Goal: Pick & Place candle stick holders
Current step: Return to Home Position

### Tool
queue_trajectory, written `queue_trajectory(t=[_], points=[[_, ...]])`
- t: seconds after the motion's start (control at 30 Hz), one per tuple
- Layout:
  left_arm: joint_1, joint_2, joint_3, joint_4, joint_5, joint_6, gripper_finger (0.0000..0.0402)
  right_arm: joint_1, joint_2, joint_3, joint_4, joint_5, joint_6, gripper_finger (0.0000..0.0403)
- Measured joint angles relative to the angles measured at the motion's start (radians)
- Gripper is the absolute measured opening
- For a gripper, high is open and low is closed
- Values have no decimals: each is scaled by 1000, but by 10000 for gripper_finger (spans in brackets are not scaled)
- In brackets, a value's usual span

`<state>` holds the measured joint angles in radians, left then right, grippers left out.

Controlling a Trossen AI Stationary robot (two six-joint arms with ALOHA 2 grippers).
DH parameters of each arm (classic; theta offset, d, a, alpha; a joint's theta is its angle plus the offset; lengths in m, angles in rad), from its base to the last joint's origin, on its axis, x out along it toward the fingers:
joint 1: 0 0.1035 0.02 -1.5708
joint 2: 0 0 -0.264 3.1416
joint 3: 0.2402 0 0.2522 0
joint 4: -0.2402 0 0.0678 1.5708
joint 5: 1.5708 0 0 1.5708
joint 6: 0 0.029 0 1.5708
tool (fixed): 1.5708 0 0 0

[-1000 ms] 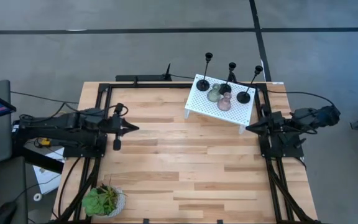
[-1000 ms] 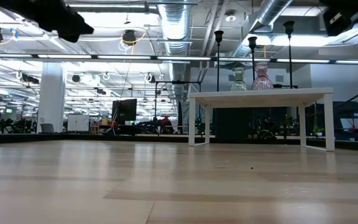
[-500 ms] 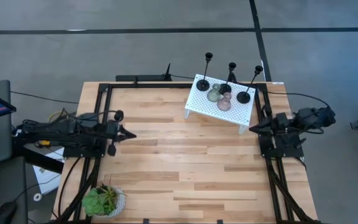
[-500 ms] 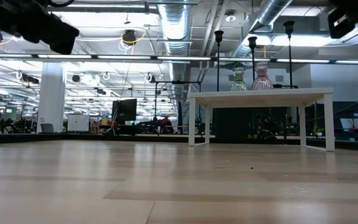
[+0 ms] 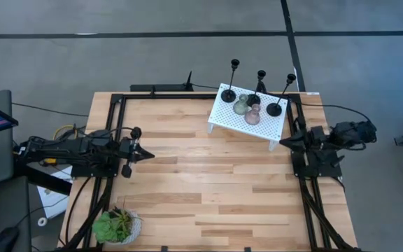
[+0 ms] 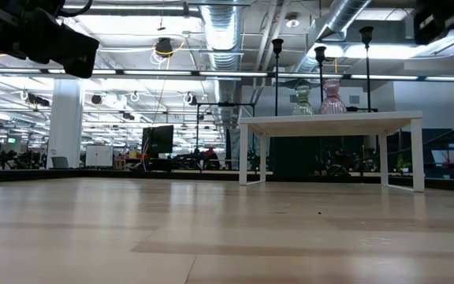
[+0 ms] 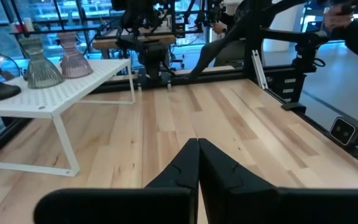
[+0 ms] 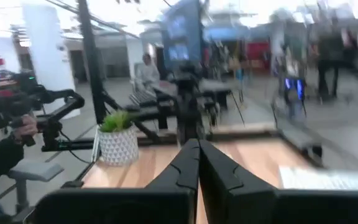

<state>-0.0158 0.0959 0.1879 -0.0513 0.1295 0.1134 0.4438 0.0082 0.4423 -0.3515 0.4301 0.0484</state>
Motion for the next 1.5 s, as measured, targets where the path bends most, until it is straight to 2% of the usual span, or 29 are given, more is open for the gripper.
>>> queue_trajectory(t=[0.17, 0.43, 0.7, 0.97, 1.13, 1.27, 1.5], points=[[0, 7, 0, 18, -4, 8, 3, 0, 18, -129, 252, -154, -176, 0], [0, 8, 0, 30, -5, 2, 4, -84, 10, -201, 369, -126, -181, 0], [0, 11, 0, 39, -9, 5, 6, -190, 11, -222, 379, -222, -161, 0], [0, 11, 0, 45, -24, 9, 7, -321, 11, -222, 380, -234, -200, 0], [0, 11, 0, 45, -24, 9, 7, -397, 7, -222, 337, -357, -124, 0], [0, 11, 0, 62, -24, 10, 7, -421, -4, -221, 293, -381, -81, 0], [0, 9, 0, 77, -32, 13, 8, -421, -4, -161, 247, -378, -106, 0]])
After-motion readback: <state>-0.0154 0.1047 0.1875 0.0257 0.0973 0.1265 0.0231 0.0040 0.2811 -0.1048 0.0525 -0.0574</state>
